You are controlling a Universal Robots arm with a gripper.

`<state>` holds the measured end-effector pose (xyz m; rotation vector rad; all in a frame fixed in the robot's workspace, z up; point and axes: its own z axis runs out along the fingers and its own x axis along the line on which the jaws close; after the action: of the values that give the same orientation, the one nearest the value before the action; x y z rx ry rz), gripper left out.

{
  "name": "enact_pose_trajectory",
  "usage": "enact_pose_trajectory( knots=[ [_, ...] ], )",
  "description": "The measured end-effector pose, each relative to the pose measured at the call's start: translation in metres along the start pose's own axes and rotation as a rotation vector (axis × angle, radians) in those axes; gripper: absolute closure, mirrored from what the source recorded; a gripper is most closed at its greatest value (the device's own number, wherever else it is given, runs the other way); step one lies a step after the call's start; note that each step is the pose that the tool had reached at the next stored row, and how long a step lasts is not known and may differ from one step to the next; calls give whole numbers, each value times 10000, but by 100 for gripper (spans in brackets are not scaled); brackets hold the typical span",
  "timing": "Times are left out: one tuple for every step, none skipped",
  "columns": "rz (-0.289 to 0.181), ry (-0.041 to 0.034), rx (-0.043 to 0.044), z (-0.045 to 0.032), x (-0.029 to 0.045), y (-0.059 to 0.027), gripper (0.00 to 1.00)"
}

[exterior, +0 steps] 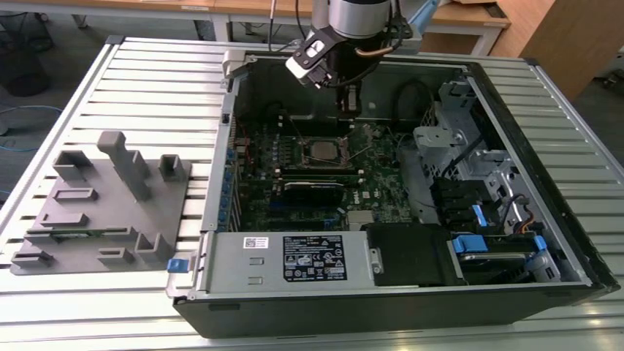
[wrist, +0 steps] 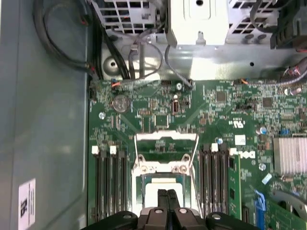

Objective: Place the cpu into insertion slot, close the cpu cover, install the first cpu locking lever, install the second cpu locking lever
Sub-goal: 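Close the cpu cover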

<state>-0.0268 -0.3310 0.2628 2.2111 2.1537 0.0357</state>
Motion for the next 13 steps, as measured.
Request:
enact_pose_trajectory(
  knots=[
    [0, 0, 0, 2, 1, 22, 90],
    [0, -1, 1, 3, 1, 45, 90],
    [0, 0, 0, 6, 2, 69, 90],
    [-1, 0, 1, 7, 3, 92, 90],
    [0, -1, 1, 9, 3, 116, 90],
    [0, -1, 1, 11, 4, 141, 90],
    [0, 0, 0, 13, 5, 169, 90],
    [0, 0, 0, 15, 5, 194, 90],
    [0, 0, 1, 17, 6, 219, 90],
    [0, -1, 1, 18, 7, 244, 90],
    [0, -1, 1, 20, 7, 269, 90],
    [0, -1, 1, 22, 8, 292, 90],
    [0, -2, 1, 23, 9, 314, 90]
  ],
)
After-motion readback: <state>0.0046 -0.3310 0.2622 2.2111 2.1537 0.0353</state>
